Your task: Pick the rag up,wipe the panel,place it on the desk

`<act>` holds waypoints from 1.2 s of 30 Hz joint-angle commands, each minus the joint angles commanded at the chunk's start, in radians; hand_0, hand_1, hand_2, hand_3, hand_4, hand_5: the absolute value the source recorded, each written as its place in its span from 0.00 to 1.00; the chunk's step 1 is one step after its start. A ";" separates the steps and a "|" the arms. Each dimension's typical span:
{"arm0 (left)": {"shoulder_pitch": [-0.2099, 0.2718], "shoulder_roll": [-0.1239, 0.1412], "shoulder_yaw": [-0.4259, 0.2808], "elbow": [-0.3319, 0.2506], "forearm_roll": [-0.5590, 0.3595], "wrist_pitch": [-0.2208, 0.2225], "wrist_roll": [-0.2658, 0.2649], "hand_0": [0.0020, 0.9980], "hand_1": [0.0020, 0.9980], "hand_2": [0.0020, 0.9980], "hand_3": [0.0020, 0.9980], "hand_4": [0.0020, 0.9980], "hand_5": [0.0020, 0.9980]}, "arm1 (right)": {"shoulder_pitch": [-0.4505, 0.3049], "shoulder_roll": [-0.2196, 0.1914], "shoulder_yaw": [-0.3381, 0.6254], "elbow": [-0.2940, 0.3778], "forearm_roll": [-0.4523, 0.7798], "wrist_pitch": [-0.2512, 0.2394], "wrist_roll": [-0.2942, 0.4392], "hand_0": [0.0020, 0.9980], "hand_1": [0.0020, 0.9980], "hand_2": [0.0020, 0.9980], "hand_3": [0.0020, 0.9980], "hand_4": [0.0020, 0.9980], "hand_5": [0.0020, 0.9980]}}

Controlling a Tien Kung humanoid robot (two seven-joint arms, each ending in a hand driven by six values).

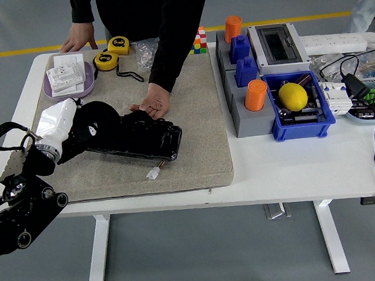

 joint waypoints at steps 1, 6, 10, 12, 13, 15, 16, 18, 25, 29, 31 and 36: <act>0.001 -0.001 0.000 0.002 -0.003 0.000 -0.001 0.29 0.16 0.52 0.43 0.03 0.00 | 0.000 0.000 -0.001 0.000 0.000 0.000 0.000 0.74 0.69 0.70 0.62 1.00 0.55; 0.003 -0.008 0.012 0.004 -0.009 -0.001 0.000 0.29 0.16 0.52 0.43 0.03 0.00 | -0.001 -0.001 -0.004 0.000 0.002 0.000 0.000 0.74 0.69 0.70 0.62 1.00 0.55; 0.002 -0.013 0.025 -0.013 -0.006 -0.003 0.005 0.29 0.16 0.52 0.43 0.03 0.00 | 0.000 -0.003 -0.007 0.000 0.003 0.000 0.000 0.74 0.69 0.70 0.62 1.00 0.55; 0.000 -0.013 0.035 -0.027 -0.001 -0.002 0.009 0.29 0.16 0.52 0.43 0.03 0.00 | 0.000 -0.003 -0.008 -0.001 0.004 0.001 0.000 0.74 0.69 0.70 0.62 1.00 0.55; -0.002 -0.015 0.041 -0.034 0.001 -0.003 0.012 0.29 0.16 0.52 0.43 0.03 0.00 | 0.000 -0.003 -0.010 -0.001 0.005 0.001 0.000 0.74 0.69 0.70 0.62 1.00 0.55; -0.006 -0.018 0.050 -0.042 0.003 -0.003 0.016 0.29 0.16 0.52 0.43 0.03 0.00 | 0.000 -0.003 -0.012 -0.001 0.006 0.001 0.000 0.74 0.69 0.70 0.62 1.00 0.55; -0.008 -0.020 0.054 -0.043 0.005 -0.004 0.017 0.29 0.16 0.52 0.43 0.03 0.00 | 0.000 -0.002 -0.012 -0.001 0.007 0.001 0.001 0.74 0.69 0.70 0.62 1.00 0.55; -0.011 -0.026 0.063 -0.045 0.003 -0.004 0.018 0.29 0.16 0.52 0.43 0.03 0.00 | 0.000 -0.002 -0.014 -0.001 0.008 0.002 0.001 0.74 0.69 0.70 0.62 1.00 0.55; -0.023 -0.046 0.119 -0.059 -0.001 -0.010 0.024 0.29 0.16 0.52 0.43 0.03 0.00 | 0.000 -0.003 -0.017 -0.004 0.007 0.003 0.002 0.74 0.68 0.70 0.62 1.00 0.55; -0.030 -0.053 0.157 -0.078 -0.001 -0.013 0.028 0.29 0.16 0.52 0.43 0.03 0.00 | 0.001 -0.003 -0.020 -0.004 0.009 0.004 0.002 0.74 0.68 0.70 0.62 1.00 0.55; -0.035 -0.055 0.174 -0.092 0.001 -0.014 0.031 0.29 0.16 0.52 0.43 0.03 0.00 | 0.001 -0.002 -0.020 -0.003 0.009 0.004 0.001 0.74 0.68 0.70 0.62 1.00 0.55; -0.049 -0.062 0.208 -0.114 0.005 -0.017 0.036 0.29 0.16 0.52 0.43 0.03 0.00 | 0.002 -0.005 -0.022 -0.003 0.010 0.002 0.001 0.74 0.68 0.70 0.62 1.00 0.55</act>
